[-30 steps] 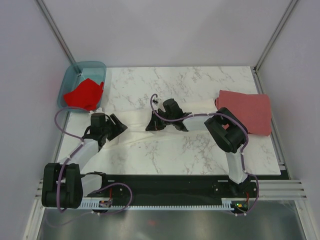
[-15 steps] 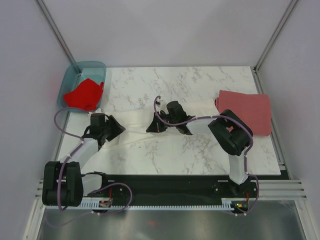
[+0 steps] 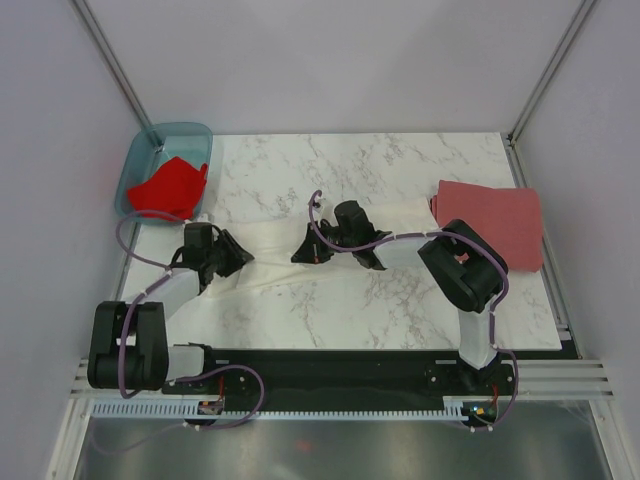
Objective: Fold and stack the t-shirts
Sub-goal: Fold the tshirt
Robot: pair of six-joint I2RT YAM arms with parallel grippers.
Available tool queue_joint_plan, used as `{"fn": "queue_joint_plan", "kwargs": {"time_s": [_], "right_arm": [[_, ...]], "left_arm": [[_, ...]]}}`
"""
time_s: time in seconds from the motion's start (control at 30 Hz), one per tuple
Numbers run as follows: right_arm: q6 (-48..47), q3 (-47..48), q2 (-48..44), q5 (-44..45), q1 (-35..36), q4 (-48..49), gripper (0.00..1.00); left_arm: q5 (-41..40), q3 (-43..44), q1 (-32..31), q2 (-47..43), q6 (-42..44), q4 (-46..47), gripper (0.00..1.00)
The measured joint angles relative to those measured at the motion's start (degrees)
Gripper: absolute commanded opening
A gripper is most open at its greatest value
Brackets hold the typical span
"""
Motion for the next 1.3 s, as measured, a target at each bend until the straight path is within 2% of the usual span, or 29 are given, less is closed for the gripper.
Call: {"fn": "queue_joint_plan", "kwargs": {"time_s": [0.03, 0.17, 0.3, 0.5, 0.63, 0.83, 1.13, 1.3], "right_arm": [[0.00, -0.04, 0.00, 0.00, 0.00, 0.00, 0.00], [0.00, -0.07, 0.00, 0.00, 0.00, 0.00, 0.00], [0.00, -0.07, 0.00, 0.00, 0.00, 0.00, 0.00], [0.00, -0.81, -0.46, 0.02, -0.02, 0.52, 0.00], [0.02, -1.68, -1.40, 0.13, 0.00, 1.46, 0.00], [-0.07, -2.58, -2.58, 1.07, 0.00, 3.06, 0.00], [-0.13, -3.45, -3.39, 7.23, -0.13, 2.73, 0.00], [1.38, -2.38, -0.09, 10.05, -0.46, 2.25, 0.02]], "left_arm": [[0.04, 0.11, 0.00, 0.44, 0.00, 0.09, 0.41], [0.20, 0.22, 0.17, 1.38, 0.02, 0.09, 0.02], [1.16, 0.04, 0.33, -0.02, 0.42, 0.59, 0.02], [1.01, -3.08, 0.33, -12.90, 0.44, 2.73, 0.02], [0.33, -4.02, 0.31, -16.52, 0.44, 3.52, 0.02], [-0.70, -4.15, 0.33, -12.76, 0.42, 3.76, 0.02], [-0.81, -4.13, 0.31, -8.11, 0.42, 3.74, 0.02], [-0.74, -3.78, 0.31, -4.07, 0.42, 2.84, 0.02]]}}
